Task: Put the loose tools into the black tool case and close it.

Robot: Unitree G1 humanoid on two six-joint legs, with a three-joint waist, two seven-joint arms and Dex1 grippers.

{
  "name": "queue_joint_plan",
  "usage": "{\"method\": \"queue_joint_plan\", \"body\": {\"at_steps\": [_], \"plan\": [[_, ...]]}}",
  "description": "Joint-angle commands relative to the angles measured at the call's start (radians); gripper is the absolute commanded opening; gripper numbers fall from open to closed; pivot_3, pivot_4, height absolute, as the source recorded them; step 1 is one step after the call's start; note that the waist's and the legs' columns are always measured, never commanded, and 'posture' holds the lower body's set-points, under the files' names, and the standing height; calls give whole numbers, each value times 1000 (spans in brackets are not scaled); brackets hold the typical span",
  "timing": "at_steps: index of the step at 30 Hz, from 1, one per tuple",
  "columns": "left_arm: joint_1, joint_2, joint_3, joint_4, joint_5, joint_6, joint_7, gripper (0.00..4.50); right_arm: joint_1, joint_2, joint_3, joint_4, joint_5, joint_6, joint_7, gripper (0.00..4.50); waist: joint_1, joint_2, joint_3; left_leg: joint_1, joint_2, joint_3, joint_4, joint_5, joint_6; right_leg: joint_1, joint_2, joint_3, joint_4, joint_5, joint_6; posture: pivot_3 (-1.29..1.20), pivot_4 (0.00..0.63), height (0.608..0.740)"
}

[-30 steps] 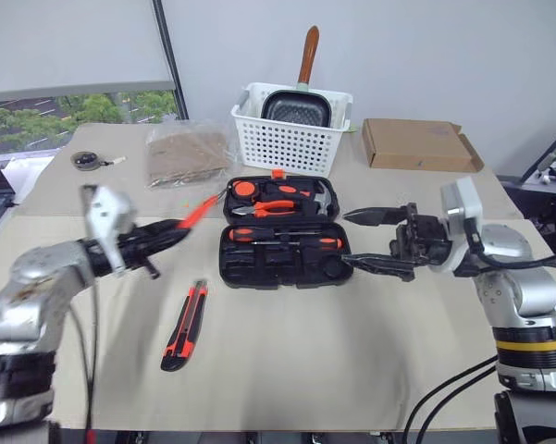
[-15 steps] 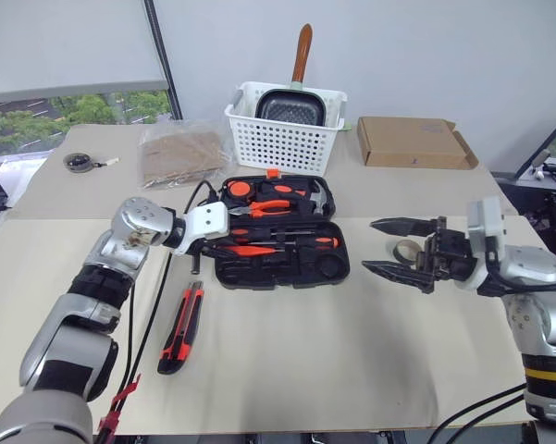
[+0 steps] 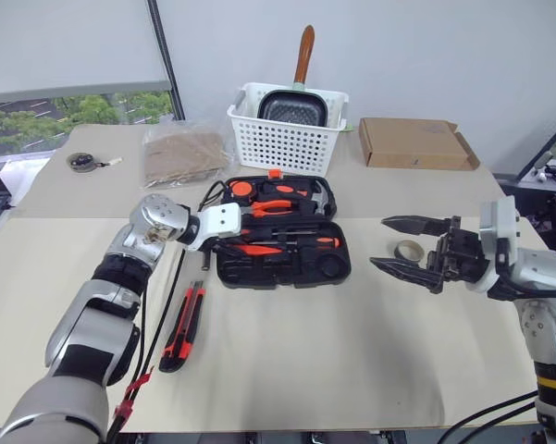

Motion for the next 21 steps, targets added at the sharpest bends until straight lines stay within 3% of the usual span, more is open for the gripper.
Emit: {"method": "queue_joint_plan", "body": {"at_steps": [1,4,6,11,13,20,21], "plan": [[-13,-13,-2,15,19,-4,-1,428,-2,-11,-22,-41,33,-7,4,3907,1,0,0,0,0,0,0,0,0,0,0,0,0,0,0,0,150,700],[-3,-18,11,11,9,0,6,428,7,-15,-19,-37,33,-12,14,3907,2,0,0,0,0,0,0,0,0,0,0,0,0,0,0,0,150,700],[5,-19,20,-2,0,9,6,1431,10,-21,-18,-30,29,-15,23,3907,3,0,0,0,0,0,0,0,0,0,0,0,0,0,0,0,150,700],[16,-16,63,-48,-32,11,36,3083,8,-23,-13,-8,16,-28,42,3907,-1,0,0,0,0,0,0,0,0,0,0,0,0,0,0,0,150,700],[31,-4,109,-143,-107,80,-1,3821,6,-20,-8,3,10,-34,49,3907,-4,0,0,0,0,0,0,0,0,0,0,0,0,0,0,0,150,700],[116,53,237,-469,-292,319,-21,3821,1,-15,4,10,7,-37,53,3907,-3,0,0,0,0,0,0,0,0,0,0,1,1,0,0,0,150,700],[131,48,253,-499,-309,348,4,3578,0,-13,7,11,6,-38,53,3907,-3,0,0,1,0,0,0,0,0,0,0,1,1,0,0,0,150,700]]}}
